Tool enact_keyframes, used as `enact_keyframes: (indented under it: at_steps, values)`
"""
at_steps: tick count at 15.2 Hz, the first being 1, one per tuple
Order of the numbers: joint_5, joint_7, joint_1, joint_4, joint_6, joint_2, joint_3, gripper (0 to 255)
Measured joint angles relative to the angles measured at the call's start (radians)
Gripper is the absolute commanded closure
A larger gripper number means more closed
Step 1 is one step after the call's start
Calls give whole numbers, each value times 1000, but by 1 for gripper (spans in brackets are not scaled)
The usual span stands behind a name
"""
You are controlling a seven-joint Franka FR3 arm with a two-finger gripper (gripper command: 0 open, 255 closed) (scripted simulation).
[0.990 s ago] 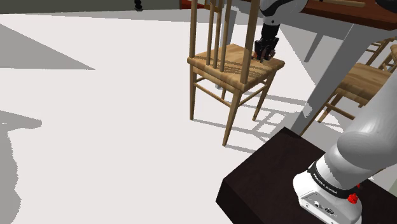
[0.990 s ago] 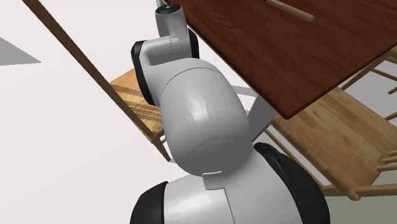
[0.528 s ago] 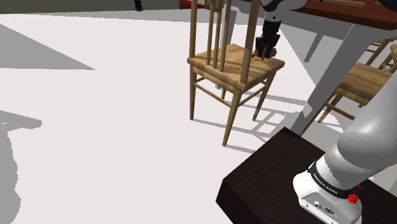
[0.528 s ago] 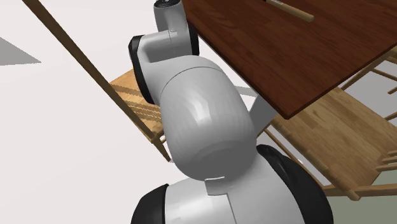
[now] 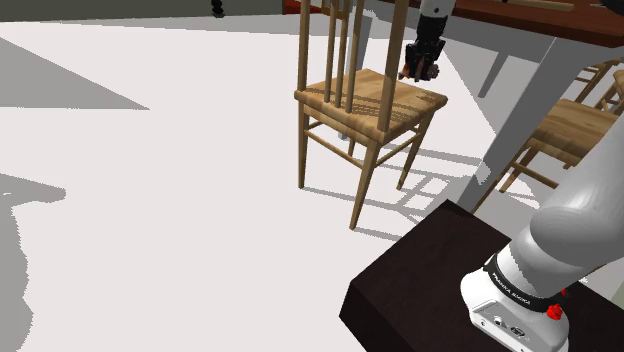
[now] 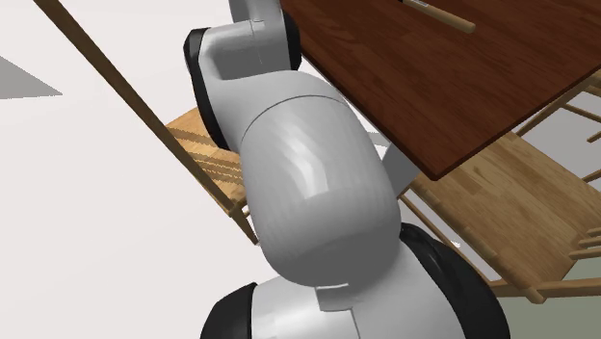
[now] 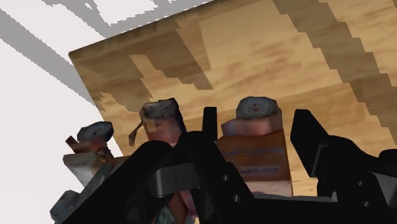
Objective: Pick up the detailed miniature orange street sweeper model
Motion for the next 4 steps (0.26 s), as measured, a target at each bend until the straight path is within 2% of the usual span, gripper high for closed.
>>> enact_keyframes:
  at_steps: [4]
  values:
    - [1,-5,-1,51,-50,1,-1,255]
